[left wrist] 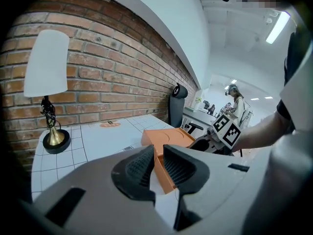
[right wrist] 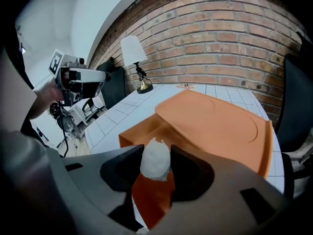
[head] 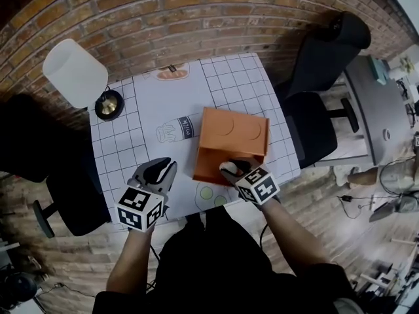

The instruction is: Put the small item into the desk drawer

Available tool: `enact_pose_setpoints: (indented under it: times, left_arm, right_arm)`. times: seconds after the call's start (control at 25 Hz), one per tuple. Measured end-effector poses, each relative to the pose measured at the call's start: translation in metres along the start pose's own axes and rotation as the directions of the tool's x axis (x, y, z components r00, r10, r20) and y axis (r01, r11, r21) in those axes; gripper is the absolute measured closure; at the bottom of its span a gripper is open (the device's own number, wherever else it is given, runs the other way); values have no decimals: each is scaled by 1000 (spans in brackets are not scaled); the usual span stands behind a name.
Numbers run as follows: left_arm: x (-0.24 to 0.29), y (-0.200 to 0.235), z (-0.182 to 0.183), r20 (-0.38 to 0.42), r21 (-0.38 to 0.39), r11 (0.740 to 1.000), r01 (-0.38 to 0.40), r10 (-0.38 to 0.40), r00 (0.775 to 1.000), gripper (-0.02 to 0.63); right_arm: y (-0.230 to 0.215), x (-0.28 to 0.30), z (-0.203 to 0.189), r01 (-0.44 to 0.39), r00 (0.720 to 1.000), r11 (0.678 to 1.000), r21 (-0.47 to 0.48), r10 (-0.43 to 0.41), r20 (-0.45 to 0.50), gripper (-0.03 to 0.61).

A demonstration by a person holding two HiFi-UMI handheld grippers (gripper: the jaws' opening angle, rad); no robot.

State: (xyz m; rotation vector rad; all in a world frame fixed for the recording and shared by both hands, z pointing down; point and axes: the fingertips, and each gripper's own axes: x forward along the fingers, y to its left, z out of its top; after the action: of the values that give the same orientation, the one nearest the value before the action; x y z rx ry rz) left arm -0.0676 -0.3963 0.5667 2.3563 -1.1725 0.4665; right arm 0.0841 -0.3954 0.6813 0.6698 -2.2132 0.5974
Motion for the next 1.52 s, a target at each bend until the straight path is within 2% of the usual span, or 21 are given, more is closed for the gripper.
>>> enact_pose_setpoints:
  times: [0.16,0.44,0.68,0.88,1.08,1.24,1.52]
  left_arm:
    - [-3,-4,1,-1,9,1000,4,-4,1000,548]
    - [-23,-1,5,15,17,1000,-15,15,1000,548]
    - [-38,-4,11,40,33,999,3,-5,999,548]
    - [-42,-15,22,77,56,997,47,-51,996,548]
    - [-39,-30,33,97,91,990,107,-116,988,548]
    - [-40,-41,40,115,94,984,149,-160,980,548]
    - [-40,-56,57,144,120,980,161,-177,974,548]
  right_arm:
    - [-2,4,-4,13,1000,1000,5,-13,-13,403]
    - [3,-3,-3,20,999,998,67,-22,29,393]
    - [5,-35,12,78,991,991,110,-89,103,393]
    - [12,-77,19,130,968,978,164,-161,193,414]
    - [15,-109,9,192,949,968,160,-225,222,438]
    - [15,-134,7,228,923,951,208,-279,264,471]
    - [24,-166,27,228,894,957,181,-280,351,500]
